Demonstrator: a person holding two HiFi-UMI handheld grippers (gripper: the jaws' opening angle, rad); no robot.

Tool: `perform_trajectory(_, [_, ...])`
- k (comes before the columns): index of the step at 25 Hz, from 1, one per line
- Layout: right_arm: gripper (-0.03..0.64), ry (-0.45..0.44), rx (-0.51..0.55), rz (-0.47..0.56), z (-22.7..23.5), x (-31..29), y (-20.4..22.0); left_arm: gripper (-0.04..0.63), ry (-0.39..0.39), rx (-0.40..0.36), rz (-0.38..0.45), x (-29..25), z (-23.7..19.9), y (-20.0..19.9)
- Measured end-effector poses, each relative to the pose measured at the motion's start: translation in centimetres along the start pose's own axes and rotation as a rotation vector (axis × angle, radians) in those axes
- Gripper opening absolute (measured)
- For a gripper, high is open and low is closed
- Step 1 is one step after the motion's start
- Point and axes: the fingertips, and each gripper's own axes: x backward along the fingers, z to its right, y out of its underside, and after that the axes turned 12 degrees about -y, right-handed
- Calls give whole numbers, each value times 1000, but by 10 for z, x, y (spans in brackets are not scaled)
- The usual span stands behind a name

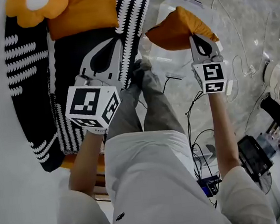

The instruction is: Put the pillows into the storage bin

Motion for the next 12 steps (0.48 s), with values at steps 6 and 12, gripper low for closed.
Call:
perform_trajectory(6, [11, 242, 74, -145, 57, 43, 42, 9, 33, -26, -4, -3, 23, -3])
perform_trajectory(12, [12, 161, 14, -77, 29, 37, 23, 9, 17, -10, 8, 15, 30, -8])
